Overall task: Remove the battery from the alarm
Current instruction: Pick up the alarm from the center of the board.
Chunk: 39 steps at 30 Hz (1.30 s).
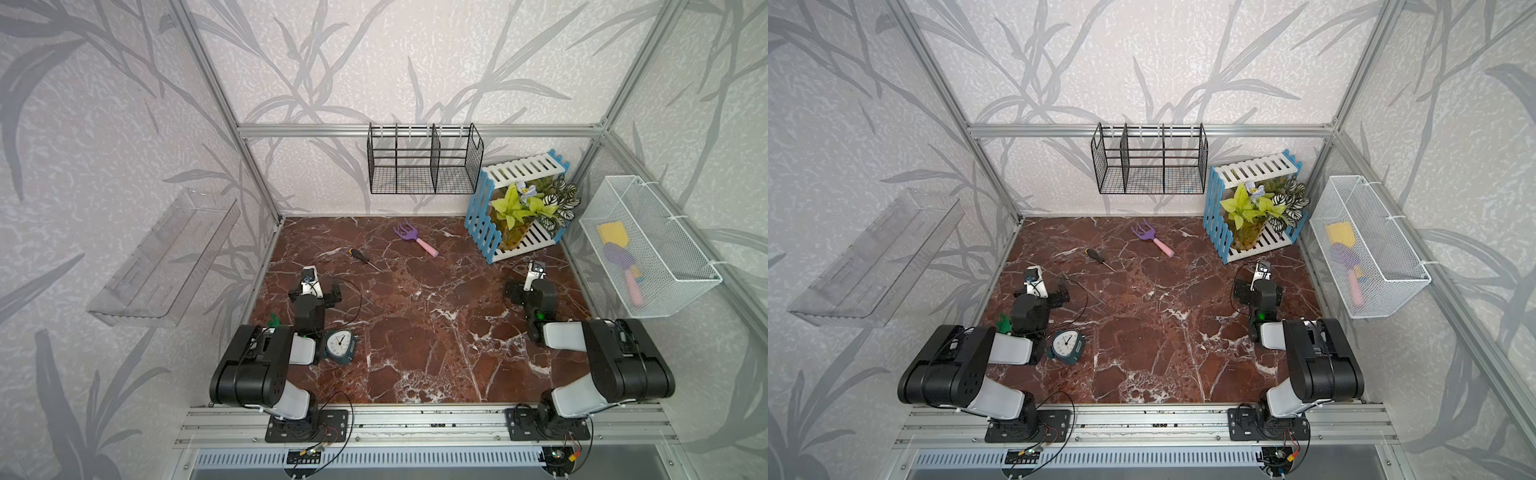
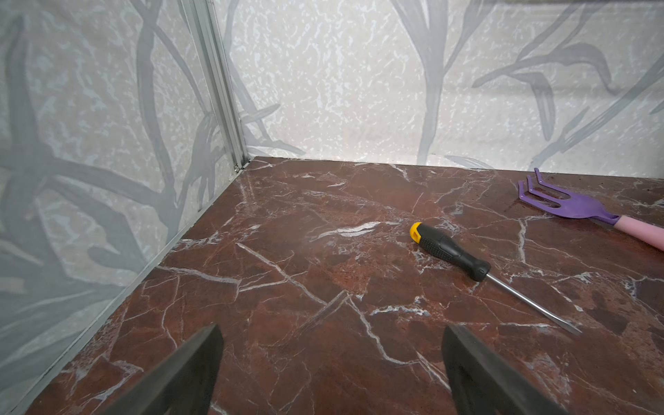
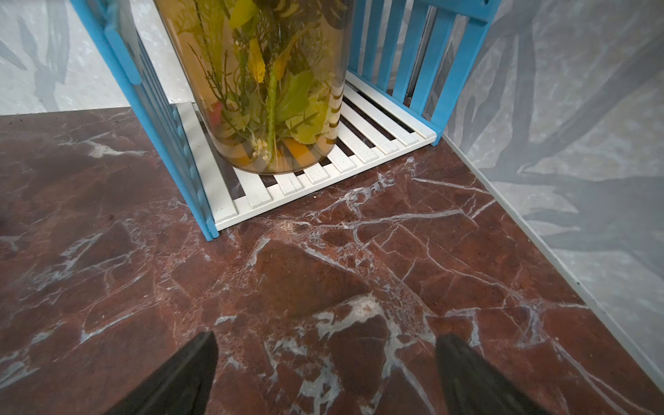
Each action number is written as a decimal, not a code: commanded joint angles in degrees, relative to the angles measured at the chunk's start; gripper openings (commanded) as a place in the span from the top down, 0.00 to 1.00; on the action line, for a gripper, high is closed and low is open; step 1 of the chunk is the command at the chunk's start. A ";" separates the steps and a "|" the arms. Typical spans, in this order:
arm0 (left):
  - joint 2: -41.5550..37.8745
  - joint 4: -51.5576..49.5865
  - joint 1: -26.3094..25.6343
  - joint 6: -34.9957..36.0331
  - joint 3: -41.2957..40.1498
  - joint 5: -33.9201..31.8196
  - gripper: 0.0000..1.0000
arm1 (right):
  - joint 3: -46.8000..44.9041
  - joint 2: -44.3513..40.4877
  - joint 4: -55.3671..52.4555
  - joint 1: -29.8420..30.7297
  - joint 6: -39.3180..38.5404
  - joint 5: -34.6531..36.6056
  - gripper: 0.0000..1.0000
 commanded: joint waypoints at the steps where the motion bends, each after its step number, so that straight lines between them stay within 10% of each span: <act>1: 0.28 1.37 -0.22 0.59 0.57 0.12 0.00 | 0.74 -0.29 -0.08 0.06 0.48 0.63 0.01; 12: -0.55 1.36 -0.13 0.60 0.78 -0.48 0.00 | -0.17 -1.10 3.45 0.34 -0.86 0.97 0.01; 17: -13.44 -25.96 -0.22 -1.65 11.16 -1.43 0.00 | 8.97 -23.90 -35.23 1.28 4.41 1.96 0.01; 22: -21.79 -49.10 -0.12 -18.49 18.38 2.91 0.00 | 8.11 -31.84 -44.49 0.88 17.11 0.88 0.01; 29: -33.56 -61.20 -1.00 -46.97 11.24 15.75 0.09 | 4.76 -34.78 -42.94 1.63 31.01 -34.87 0.01; 39: -41.12 -107.55 -5.90 -61.40 20.11 3.65 0.05 | 17.31 -17.89 -53.78 23.53 26.49 -32.22 0.01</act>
